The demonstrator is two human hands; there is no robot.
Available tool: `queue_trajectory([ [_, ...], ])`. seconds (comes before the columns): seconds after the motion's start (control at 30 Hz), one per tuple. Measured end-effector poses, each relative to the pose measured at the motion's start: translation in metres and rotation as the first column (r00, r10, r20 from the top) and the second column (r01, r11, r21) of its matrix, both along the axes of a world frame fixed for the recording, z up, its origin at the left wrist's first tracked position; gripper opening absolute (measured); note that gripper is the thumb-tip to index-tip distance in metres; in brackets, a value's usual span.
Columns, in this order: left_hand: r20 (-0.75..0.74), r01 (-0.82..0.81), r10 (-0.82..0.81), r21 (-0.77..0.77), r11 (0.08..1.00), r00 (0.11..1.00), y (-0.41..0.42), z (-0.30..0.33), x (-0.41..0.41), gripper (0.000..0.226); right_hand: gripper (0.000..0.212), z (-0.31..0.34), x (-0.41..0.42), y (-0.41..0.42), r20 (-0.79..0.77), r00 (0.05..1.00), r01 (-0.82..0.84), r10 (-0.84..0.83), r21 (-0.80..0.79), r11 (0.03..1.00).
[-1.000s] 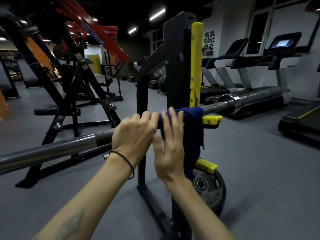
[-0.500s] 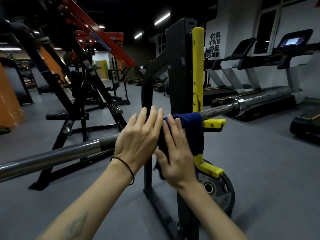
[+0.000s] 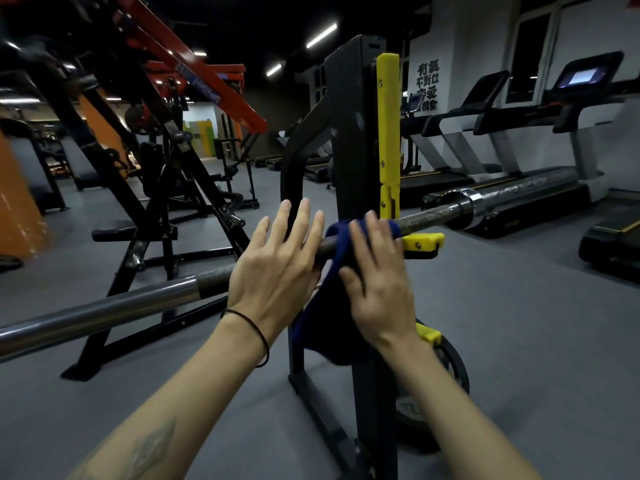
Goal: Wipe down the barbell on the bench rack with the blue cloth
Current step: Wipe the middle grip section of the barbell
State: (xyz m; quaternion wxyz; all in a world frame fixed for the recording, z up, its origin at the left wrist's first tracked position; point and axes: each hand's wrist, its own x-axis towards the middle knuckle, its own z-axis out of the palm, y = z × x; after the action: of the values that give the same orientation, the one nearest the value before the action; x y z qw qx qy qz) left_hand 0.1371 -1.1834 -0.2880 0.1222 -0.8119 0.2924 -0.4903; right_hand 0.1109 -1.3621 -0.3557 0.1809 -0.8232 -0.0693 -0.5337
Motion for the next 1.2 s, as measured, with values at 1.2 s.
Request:
queue_trajectory([
  [1.2,-0.731,0.05,-0.138,-0.141,0.989,0.668,-0.006,0.056,0.007,0.054,0.068,0.01,-0.002,0.016,-0.014,1.0,-0.011,0.01,-0.036,0.999],
])
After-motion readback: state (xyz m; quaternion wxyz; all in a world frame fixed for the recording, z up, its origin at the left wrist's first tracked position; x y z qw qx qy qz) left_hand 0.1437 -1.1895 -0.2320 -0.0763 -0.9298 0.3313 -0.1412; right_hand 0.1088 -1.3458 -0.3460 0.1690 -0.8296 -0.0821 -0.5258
